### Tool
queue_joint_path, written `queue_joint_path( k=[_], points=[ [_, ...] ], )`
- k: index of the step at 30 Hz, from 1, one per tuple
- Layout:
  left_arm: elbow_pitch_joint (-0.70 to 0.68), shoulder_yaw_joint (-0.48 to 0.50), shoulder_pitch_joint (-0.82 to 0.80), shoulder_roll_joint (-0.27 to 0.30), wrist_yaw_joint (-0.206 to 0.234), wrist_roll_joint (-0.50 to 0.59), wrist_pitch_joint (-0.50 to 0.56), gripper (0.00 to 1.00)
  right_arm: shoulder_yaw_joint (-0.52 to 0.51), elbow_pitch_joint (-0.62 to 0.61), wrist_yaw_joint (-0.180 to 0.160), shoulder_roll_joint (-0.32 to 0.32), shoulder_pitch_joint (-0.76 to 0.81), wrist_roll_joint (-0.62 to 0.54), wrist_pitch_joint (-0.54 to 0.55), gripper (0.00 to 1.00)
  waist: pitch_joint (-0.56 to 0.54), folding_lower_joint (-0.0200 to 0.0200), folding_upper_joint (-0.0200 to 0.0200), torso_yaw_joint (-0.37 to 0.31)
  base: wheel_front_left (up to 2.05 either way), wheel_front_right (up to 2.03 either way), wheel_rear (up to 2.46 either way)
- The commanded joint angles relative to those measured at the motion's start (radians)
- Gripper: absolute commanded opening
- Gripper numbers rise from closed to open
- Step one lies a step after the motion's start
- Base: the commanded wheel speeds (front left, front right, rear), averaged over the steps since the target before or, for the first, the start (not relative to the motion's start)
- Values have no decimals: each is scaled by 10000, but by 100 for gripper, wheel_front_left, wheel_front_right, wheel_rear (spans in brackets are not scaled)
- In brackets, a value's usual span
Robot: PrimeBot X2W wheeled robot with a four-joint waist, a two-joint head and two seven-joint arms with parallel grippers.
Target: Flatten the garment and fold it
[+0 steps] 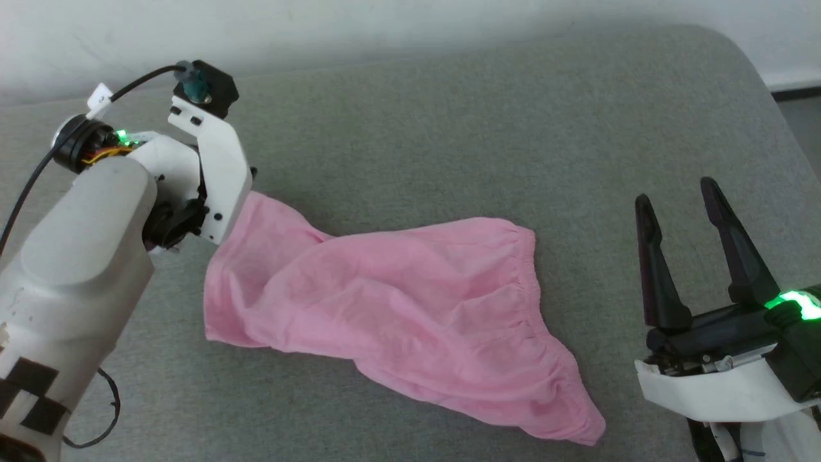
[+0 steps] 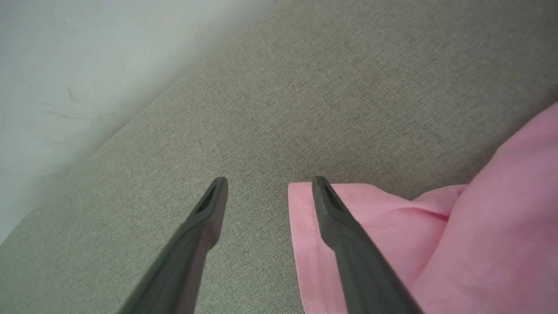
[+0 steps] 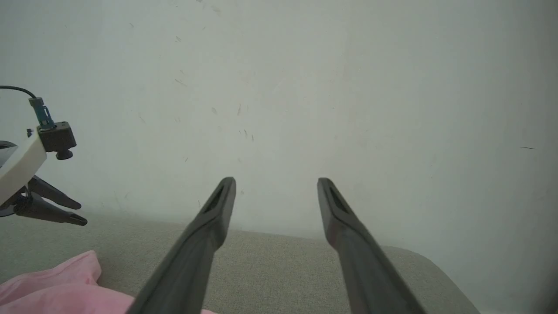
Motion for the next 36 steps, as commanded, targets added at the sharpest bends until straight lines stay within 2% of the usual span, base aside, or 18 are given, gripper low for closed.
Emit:
queue_joint_path(
  k=[1, 7, 16, 17, 18, 22, 29, 33, 36],
  points=[
    [20, -549, -371, 173, -64, -333, 451, 100, 11, -97, -11, 94, -213, -85, -47, 100, 610, -2, 0, -466, 0, 0, 0],
    [230, -1959, -1024, 596, -64, -1085, 1804, 100, 169, -52, -11, 201, -505, -150, -48, 100, 1139, -2, 0, -737, 0, 0, 0],
    [557, -3033, -968, 618, -64, -2125, 2613, 100, 409, 160, -11, 271, -856, -236, -48, 100, 1439, -2, 0, -931, 0, 0, 0],
    [503, -3209, -964, 661, -64, -2204, 2639, 79, 421, 192, -11, 272, -895, -272, -48, 100, 1443, -2, 0, -923, 0, 0, 0],
    [471, -3369, -977, 699, -64, -2302, 2664, 0, 429, 234, -11, 250, -934, -306, -48, 100, 1434, -2, 0, -897, 0, 0, 0],
    [387, -3754, -1189, 862, -65, -2561, 2209, 0, 540, 343, -11, -191, -1227, -464, -49, 100, 1264, -2, 0, -684, 0, 0, 0],
    [491, -3734, -1327, 1011, -65, -3079, 830, 0, 684, 551, -11, -1806, -2611, -464, -49, 100, 649, -2, 0, -242, 0, 0, 0],
    [386, -3814, -1131, 1170, -65, -3199, 106, 0, 1669, 1575, -11, -3221, -3499, -45, 331, 100, 319, -2, 0, 52, 0, 0, 0],
    [278, -3878, -964, 1294, -65, -3205, -392, 0, 3053, 2311, -11, -4359, -4359, 946, 1911, 100, 147, -2, 0, 269, 0, 0, 0]
  ],
)
